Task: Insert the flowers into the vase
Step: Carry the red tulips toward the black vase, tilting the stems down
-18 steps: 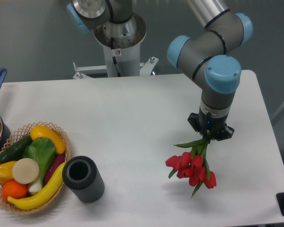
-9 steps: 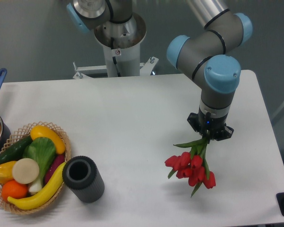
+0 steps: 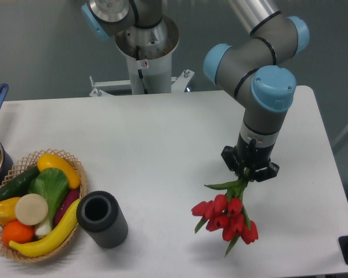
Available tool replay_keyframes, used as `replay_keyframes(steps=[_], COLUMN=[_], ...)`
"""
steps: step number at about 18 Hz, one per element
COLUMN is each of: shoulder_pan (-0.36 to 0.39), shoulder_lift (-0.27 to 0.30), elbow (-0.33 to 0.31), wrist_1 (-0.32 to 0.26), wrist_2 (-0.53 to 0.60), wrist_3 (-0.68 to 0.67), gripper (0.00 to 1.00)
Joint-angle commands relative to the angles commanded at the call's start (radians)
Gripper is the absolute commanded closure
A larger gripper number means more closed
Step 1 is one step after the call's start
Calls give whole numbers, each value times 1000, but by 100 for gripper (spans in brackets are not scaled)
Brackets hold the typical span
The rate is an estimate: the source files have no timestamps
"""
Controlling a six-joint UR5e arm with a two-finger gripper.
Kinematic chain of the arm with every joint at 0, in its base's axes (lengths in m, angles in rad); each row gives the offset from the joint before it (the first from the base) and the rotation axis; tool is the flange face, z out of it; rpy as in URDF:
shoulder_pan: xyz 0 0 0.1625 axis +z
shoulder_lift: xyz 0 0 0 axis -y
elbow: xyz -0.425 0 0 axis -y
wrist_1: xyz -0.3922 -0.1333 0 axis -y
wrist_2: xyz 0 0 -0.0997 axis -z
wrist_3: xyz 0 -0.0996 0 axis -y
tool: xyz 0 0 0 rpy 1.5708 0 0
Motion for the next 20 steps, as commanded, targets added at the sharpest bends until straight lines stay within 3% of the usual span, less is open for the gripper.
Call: replay_keyframes(steps=[3, 7, 9, 13, 17, 20], shoulder_pan=[2, -8, -15, -12, -18, -20], shoulder_lift=[-24, -46, -45, -46, -28, 21], elbow=[32, 103, 104, 98, 100, 100], wrist_1=[0, 8, 55, 225, 245, 245], wrist_2=[-163, -270, -354, -569, -746, -841], wrist_3=[-44, -135, -143, -175, -175, -175], gripper=[100, 100, 100, 100, 100, 100])
